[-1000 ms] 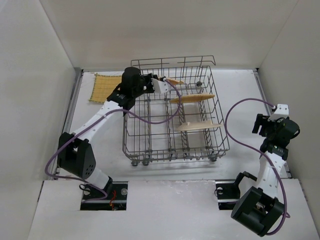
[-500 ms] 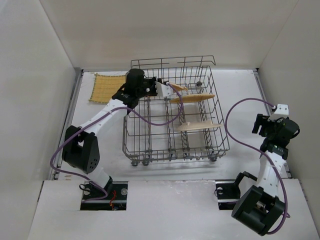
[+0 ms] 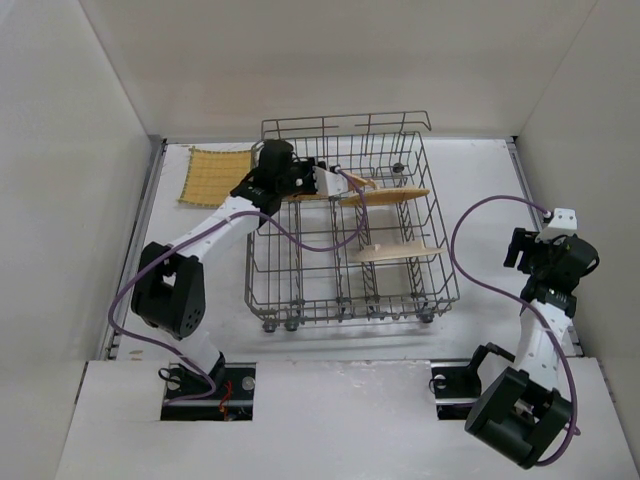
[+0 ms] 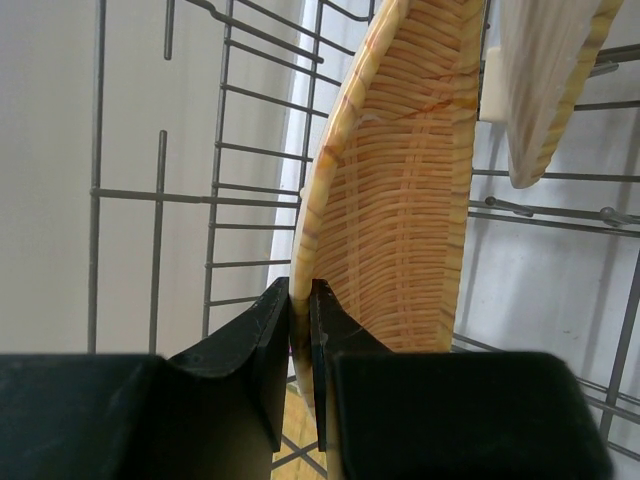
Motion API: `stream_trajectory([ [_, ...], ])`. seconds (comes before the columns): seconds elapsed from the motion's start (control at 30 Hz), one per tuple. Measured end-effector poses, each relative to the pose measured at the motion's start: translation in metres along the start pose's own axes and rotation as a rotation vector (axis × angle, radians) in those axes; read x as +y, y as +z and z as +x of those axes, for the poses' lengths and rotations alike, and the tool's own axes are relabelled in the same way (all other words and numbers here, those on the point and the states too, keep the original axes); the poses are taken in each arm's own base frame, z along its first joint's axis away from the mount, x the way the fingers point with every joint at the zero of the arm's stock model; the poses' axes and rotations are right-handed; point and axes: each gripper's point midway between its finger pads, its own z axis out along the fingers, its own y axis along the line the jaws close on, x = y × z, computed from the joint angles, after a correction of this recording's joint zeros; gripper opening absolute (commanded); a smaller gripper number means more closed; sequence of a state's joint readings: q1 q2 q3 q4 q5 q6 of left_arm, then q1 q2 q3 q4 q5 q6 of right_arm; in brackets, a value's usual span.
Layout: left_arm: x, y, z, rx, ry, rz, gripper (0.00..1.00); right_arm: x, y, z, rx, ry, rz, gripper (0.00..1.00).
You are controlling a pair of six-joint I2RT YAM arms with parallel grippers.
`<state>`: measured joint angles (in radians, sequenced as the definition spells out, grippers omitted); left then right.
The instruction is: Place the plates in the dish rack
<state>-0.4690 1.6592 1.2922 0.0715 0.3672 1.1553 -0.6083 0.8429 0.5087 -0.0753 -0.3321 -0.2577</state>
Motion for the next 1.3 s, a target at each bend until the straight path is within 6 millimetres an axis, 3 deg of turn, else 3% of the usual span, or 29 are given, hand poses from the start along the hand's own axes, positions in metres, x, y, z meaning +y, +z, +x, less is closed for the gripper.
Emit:
stream_trajectory([
  [0.43, -0.002, 0.004, 0.006, 0.004, -0.014, -0.005, 0.09, -0.001, 0.002, 0.001, 0.011, 0.004, 0.0, 0.79],
  [0.77, -0.022, 0.015, 0.026, 0.023, -0.039, 0.019, 0.09, -0.003, 0.003, -0.001, 0.013, 0.003, 0.008, 0.79],
  [0.97, -0.022, 0.016, 0.027, 0.015, -0.034, 0.002, 0.09, -0.004, 0.004, 0.0, 0.018, 0.005, 0.007, 0.79],
  [1.1, -0.025, 0.017, 0.025, 0.005, -0.021, -0.007, 0.19, -0.003, 0.004, 0.0, 0.019, 0.005, 0.007, 0.79],
  [1.3, -0.039, 0.014, 0.023, 0.007, -0.02, 0.002, 0.45, -0.004, 0.004, 0.0, 0.018, 0.005, 0.007, 0.79],
])
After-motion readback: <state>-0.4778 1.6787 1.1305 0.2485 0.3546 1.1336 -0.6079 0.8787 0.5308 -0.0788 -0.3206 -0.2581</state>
